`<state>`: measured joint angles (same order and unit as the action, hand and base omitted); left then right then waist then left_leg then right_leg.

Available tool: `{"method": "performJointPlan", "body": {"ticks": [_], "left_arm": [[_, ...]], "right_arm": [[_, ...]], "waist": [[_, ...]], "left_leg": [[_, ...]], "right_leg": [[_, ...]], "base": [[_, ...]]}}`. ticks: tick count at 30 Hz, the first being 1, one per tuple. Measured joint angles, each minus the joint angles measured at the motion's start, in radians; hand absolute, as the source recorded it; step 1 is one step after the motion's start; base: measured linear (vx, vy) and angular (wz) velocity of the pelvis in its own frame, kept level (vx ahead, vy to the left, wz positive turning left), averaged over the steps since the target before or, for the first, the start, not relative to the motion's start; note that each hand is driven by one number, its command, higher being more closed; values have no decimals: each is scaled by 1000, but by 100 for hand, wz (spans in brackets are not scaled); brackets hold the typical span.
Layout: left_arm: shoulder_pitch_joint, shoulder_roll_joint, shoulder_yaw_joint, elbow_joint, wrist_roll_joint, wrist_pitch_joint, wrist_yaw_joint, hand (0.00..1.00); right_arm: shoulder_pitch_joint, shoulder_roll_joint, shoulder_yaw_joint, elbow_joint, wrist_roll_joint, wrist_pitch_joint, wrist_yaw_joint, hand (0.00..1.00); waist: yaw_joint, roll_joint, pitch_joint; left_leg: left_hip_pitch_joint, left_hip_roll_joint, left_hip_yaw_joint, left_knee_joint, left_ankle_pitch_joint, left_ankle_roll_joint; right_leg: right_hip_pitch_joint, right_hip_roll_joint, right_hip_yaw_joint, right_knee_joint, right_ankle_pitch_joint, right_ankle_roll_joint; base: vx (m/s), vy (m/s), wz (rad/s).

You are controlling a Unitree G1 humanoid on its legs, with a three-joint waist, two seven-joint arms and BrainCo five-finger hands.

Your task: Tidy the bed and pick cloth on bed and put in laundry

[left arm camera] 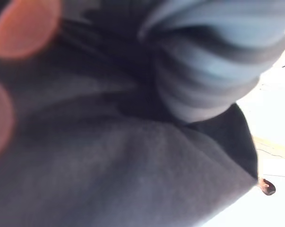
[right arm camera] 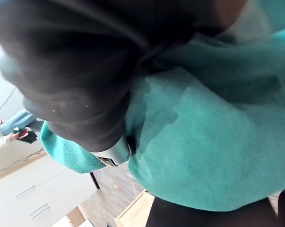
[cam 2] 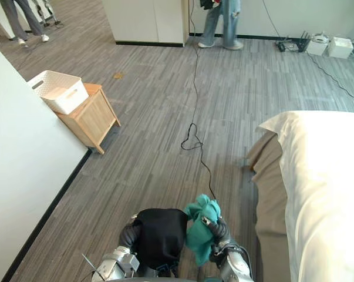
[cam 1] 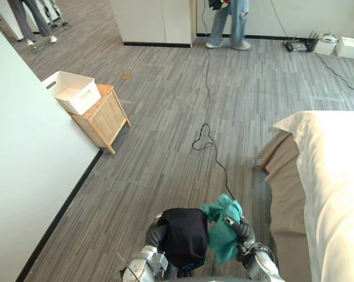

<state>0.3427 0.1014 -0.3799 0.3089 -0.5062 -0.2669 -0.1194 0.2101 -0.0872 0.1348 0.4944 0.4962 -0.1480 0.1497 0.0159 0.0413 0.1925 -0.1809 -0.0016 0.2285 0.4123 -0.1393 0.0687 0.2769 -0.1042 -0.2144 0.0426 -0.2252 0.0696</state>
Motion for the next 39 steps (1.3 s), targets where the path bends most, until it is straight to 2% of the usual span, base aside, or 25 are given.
{"method": "performJointPlan", "body": {"ticks": [2,4,6,7,8,10,13,14,16,17,18,19,20,22,23,25,26,28,29,32,34,35,36,37,39], "left_arm": [[13,0,-10,0,3,1,3,100],[29,-2,-9,1,18,1,12,100],[27,2,-11,-3,43,-1,10,100],[23,14,-11,-1,69,-4,12,100],[32,26,-24,-1,90,-3,14,100],[28,36,-47,-5,103,-3,23,100],[-33,45,-78,-13,117,0,34,100],[-70,49,-91,-13,121,3,32,100],[-85,55,-91,-12,120,6,33,100],[-78,66,-90,-10,114,6,33,100],[-76,66,-92,4,109,8,34,100],[-73,60,-93,16,107,9,34,100],[-55,35,-93,23,106,16,36,100],[-52,17,-81,25,103,16,36,100],[-49,-3,-61,26,97,15,33,100],[-47,-24,-42,25,85,7,26,100],[-44,-22,-41,17,84,-2,4,100],[-30,-24,-42,-3,70,-15,-13,100],[-9,-28,-41,-27,45,-18,-10,100],[35,-36,-43,-53,23,-18,-3,100],[50,-42,-46,-52,11,8,13,100],[60,-48,-45,-41,9,12,13,100],[70,-54,-36,-19,8,13,15,100],[65,-55,-30,-11,9,14,15,100],[38,-45,-8,-17,21,5,12,100]], "right_arm": [[-5,5,-1,1,-10,-3,-3,100],[5,17,-2,1,-28,-5,-22,100],[5,21,-9,1,-37,-9,-47,100],[11,34,-10,1,-39,-10,-54,100],[23,43,-15,-1,-41,-14,-59,100],[35,42,-16,-15,-40,-29,-58,100],[58,43,-38,-89,-34,-52,-60,100],[67,43,-59,-103,-33,-64,-60,100],[70,41,-64,-103,-34,-64,-59,100],[75,42,-64,-108,-34,-63,-58,100],[76,39,-65,-114,-34,-60,-57,100],[70,33,-69,-115,-33,-60,-57,100],[46,17,-80,-125,-34,-46,-53,100],[5,6,-89,-127,-34,-25,-41,100],[-26,-12,-84,-126,-37,-9,-27,100],[-29,-14,-91,-126,-38,1,-11,100],[-33,-23,-90,-127,-43,-2,2,100],[-40,-42,-90,-126,-55,-4,7,100],[-46,-55,-88,-125,-62,-4,11,100],[-14,-71,-88,-124,-67,-11,14,100],[27,-72,-88,-121,-73,-25,4,100],[44,-72,-88,-119,-76,-30,0,100],[49,-63,-85,-115,-77,-36,-13,100],[45,-54,-85,-113,-76,-38,-18,100],[12,-23,-87,-112,-76,-47,-20,100]], "waist": [[7,-10,-6],[23,-36,-43],[19,-50,-32],[21,-72,-20],[17,-64,-15],[-8,-54,-18],[-62,-35,-14],[-67,-16,-2],[-67,-15,0],[-69,-29,-6],[-81,-39,-15],[-85,-34,-22],[-83,27,-36],[-80,64,-31],[-62,95,-11],[-33,83,13],[-22,57,23],[-1,52,19],[2,52,18],[1,57,11],[12,45,-19],[24,45,-51],[32,28,-77],[29,15,-87],[19,-35,-75]], "left_leg": [[0,0,15,31,-77,45],[8,-26,33,19,-141,35],[33,-27,36,35,-155,57],[108,-43,39,7,-179,53],[178,-50,36,-37,-184,49],[269,-50,10,-112,-182,45],[357,-24,-51,-200,-174,19],[402,5,-69,-204,-191,-17],[455,21,-86,-205,-219,-69],[516,25,-96,-199,-244,-112],[553,31,-109,-169,-261,-139],[557,43,-113,-140,-261,-140],[500,101,-111,-4,-237,-177],[361,147,-112,265,-71,-158],[250,214,-114,503,-26,-156],[140,226,-116,664,-71,-133],[41,196,-97,660,-89,-106],[-58,152,-36,505,-104,-81],[-98,117,46,272,-100,-86],[-99,82,269,-81,-61,-76],[-103,49,349,-142,-33,-18],[-102,32,335,-158,3,62],[-87,17,303,-151,73,186],[-71,10,293,-131,51,187],[15,-40,227,-110,-40,159]], "right_leg": [[-30,-12,22,69,-70,8],[-91,-48,32,199,-113,43],[-252,-97,27,574,-92,72],[-359,-147,26,849,-58,62],[-415,-166,11,959,-67,37],[-471,-164,-45,969,-88,1],[-603,-118,-146,650,-78,-26],[-633,-81,-178,408,30,-39],[-644,-45,-163,230,158,-49],[-658,-42,-136,200,219,-68],[-674,-53,-107,272,305,-126],[-690,-55,-106,344,308,-147],[-712,-37,-131,442,215,-167],[-681,-6,-139,448,146,-175],[-572,52,-147,359,136,-174],[-406,86,-160,236,123,-167],[-302,88,-176,162,99,-151],[-216,91,-178,94,72,-132],[-155,96,-198,32,64,-116],[-26,129,-278,-55,54,-91],[34,136,-333,-35,6,-16],[31,125,-331,33,-25,31],[-2,72,-322,226,-70,84],[-46,25,-317,363,-76,83],[-256,-170,-285,955,-1,-28]], "base": [[118,15,-19],[306,48,-27],[334,77,-5],[442,101,-11],[475,93,-9],[344,62,19],[602,21,73],[584,-71,56],[629,-120,45],[709,-196,51],[733,-218,54],[725,-219,29],[714,-227,8],[702,-253,1],[784,-275,-1],[729,-226,15],[422,-132,30],[457,-130,16],[522,-111,8],[653,-69,42],[773,-30,43],[761,65,13],[784,84,14],[771,97,22],[745,44,70]]}}
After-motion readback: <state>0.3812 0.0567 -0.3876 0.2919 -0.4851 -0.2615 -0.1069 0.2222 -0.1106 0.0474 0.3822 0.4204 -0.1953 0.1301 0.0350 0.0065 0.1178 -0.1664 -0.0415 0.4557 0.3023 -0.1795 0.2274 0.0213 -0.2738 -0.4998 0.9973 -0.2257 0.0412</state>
